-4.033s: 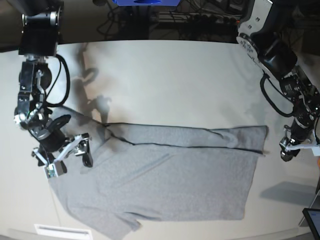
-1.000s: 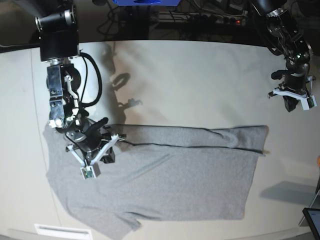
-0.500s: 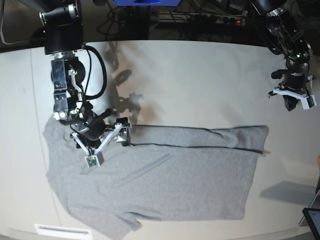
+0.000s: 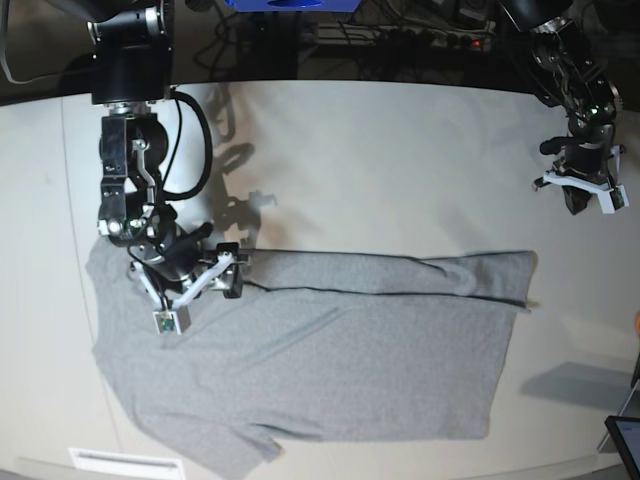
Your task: Fold the T-shirt properly
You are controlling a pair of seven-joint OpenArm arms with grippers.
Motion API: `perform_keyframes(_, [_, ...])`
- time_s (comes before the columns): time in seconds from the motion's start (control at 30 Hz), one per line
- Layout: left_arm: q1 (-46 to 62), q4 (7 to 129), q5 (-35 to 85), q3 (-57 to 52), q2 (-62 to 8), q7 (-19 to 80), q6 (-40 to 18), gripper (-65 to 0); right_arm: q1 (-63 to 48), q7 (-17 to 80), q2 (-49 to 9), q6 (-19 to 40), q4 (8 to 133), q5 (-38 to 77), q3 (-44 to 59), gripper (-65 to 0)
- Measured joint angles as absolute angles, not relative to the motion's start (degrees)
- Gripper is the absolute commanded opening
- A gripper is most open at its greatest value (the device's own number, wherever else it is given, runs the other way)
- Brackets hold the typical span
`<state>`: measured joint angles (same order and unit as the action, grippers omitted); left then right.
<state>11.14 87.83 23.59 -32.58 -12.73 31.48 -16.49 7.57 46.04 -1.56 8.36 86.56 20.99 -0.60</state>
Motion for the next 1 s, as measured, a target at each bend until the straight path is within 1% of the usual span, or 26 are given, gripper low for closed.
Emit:
perform_keyframes(0.17, [11.14, 87.83, 23.57, -32.58, -12.73, 31.48, -16.49, -65.0, 7.73, 45.76, -1.54, 8.43, 83.61, 21.06, -0.60, -23.8])
perform_keyframes(0.3, [11.14, 87.83, 23.55, -32.58, -12.73, 31.48, -16.49, -65.0, 7.44, 45.80, -1.56, 8.27, 81.93, 20.84, -0.49, -24.1])
perform_keyframes(0.9, [11.16, 87.83, 23.55, -32.58, -12.86, 31.48, -16.49, -65.0, 7.79, 45.65, -1.54, 8.27, 81.95, 21.02, -0.49, -24.4])
perform_keyframes(1.0, [11.16, 87.83, 23.55, -32.58, -12.86, 31.46, -16.49, -65.0, 7.92, 44.36, -1.54, 8.27, 81.95, 21.02, -0.51, -26.0])
